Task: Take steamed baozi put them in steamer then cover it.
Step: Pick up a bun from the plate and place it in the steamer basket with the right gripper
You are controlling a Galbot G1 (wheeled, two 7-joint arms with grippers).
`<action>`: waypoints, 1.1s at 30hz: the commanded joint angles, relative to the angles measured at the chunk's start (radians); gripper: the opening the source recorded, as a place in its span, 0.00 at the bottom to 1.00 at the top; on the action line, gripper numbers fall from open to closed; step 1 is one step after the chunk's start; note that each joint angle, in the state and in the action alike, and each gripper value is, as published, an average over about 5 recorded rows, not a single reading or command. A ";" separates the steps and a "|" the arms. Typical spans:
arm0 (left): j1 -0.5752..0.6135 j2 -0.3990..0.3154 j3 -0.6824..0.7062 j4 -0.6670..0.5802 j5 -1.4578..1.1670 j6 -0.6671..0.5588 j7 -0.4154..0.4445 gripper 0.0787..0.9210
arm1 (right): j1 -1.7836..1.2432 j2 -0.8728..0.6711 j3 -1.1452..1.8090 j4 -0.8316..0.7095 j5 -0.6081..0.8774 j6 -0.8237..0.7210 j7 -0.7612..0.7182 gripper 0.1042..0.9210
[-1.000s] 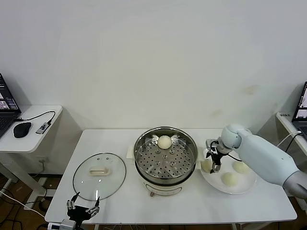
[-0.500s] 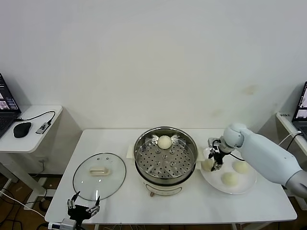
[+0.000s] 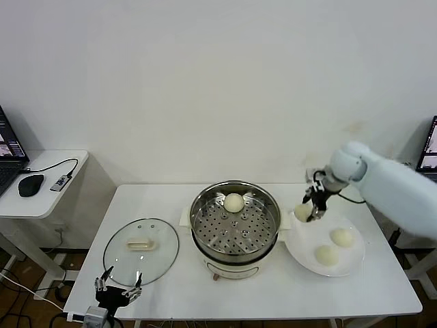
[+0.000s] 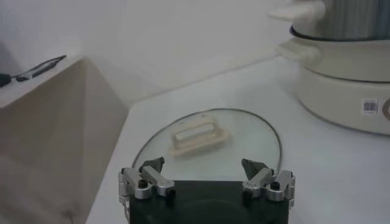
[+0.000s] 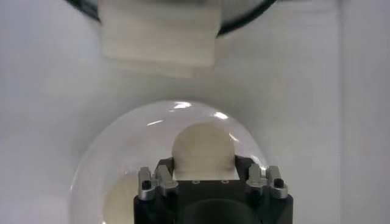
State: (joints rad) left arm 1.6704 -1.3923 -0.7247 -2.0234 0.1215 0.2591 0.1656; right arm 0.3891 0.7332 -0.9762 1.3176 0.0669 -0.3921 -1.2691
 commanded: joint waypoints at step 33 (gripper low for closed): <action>-0.016 -0.026 -0.001 -0.058 0.013 0.029 0.002 0.88 | 0.122 0.566 -0.268 -0.127 0.278 -0.192 0.016 0.63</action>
State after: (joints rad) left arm 1.6543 -1.4182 -0.7261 -2.0797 0.1335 0.2873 0.1678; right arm 0.5937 1.2083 -1.2396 1.2388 0.3673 -0.5727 -1.2621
